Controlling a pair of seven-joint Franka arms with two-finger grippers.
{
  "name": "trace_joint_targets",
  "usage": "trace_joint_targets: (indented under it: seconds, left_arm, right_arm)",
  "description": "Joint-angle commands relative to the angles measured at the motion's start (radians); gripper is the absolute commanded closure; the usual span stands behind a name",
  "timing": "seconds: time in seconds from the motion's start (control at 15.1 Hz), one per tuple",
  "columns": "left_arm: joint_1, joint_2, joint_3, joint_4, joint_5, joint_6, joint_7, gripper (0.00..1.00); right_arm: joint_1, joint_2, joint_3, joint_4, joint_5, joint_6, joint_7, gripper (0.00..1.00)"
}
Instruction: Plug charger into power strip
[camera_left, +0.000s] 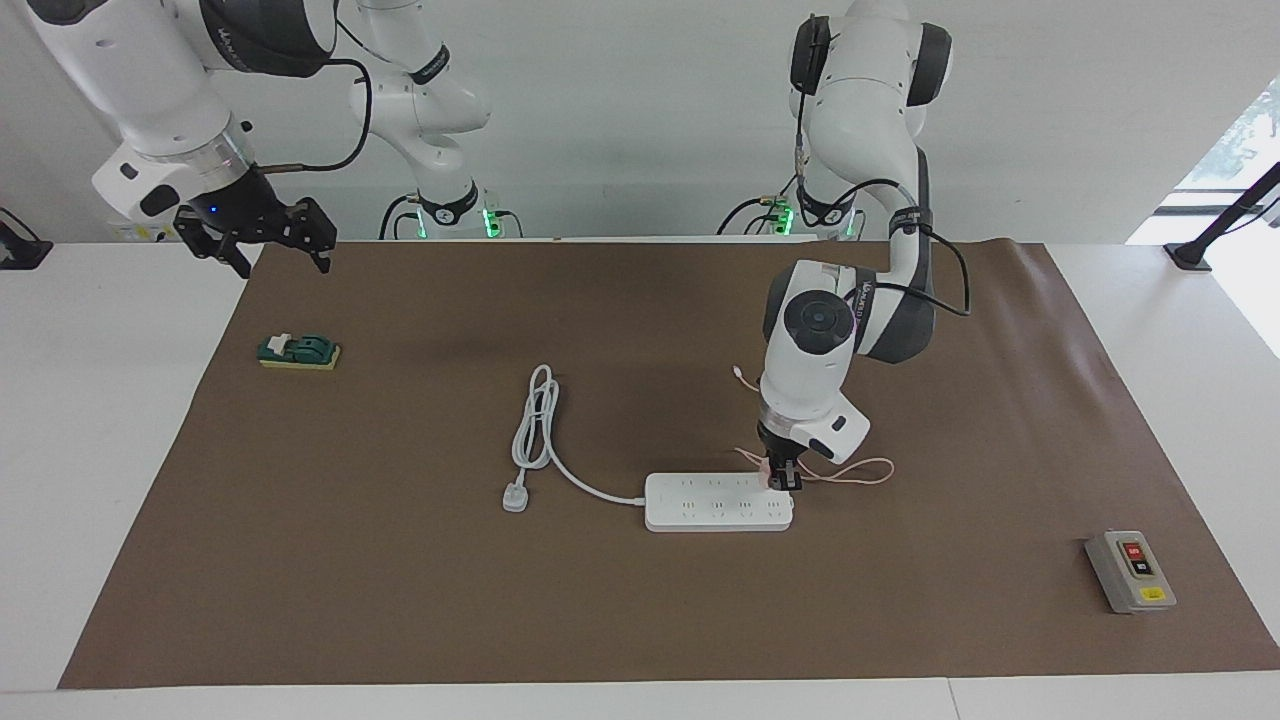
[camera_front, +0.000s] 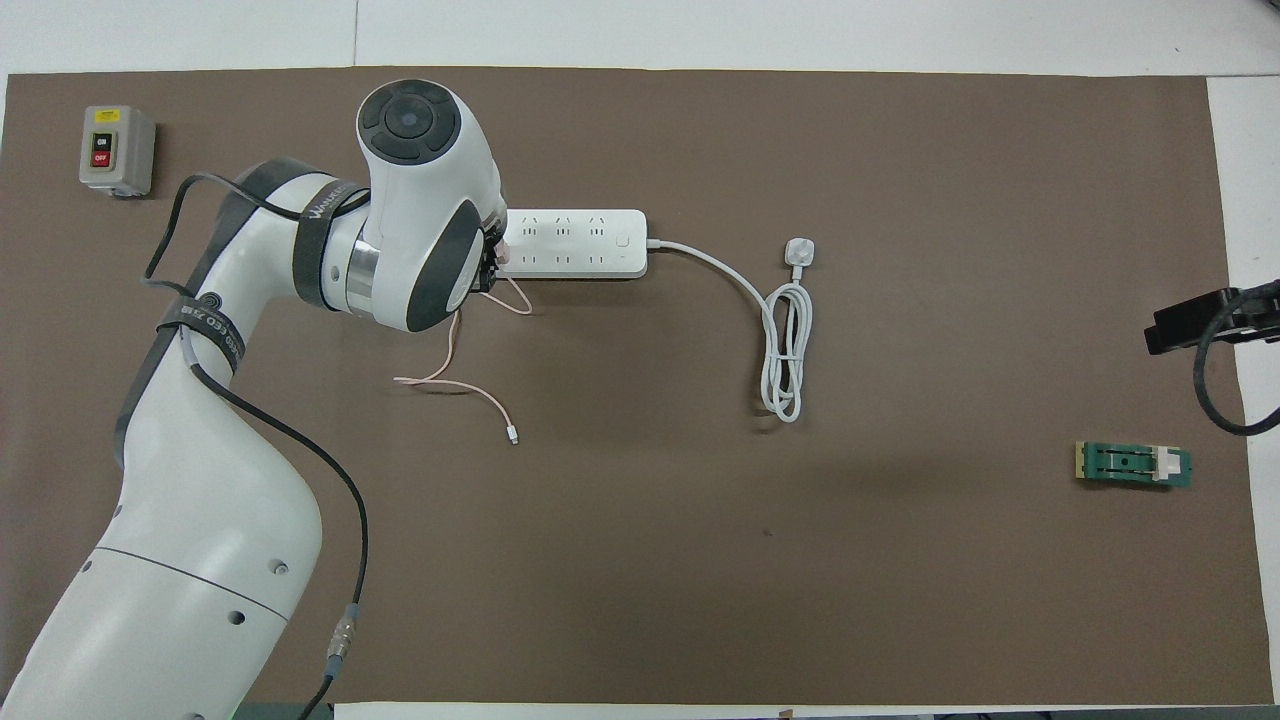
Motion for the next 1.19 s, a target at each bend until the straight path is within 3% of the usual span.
trace_joint_targets:
  seconds: [0.0,1.13]
  left_arm:
    - [-0.003,0.037,0.004,0.026,-0.017,-0.007,0.018,1.00]
    - [-0.004,0.049,0.004,0.017,-0.015,-0.004,0.012,1.00]
  right_arm:
    - [0.003,-0.021,0.000,-0.023,-0.013,-0.002,0.004,0.00]
    - [0.003,-0.021,0.000,-0.023,-0.013,-0.002,0.004,0.00]
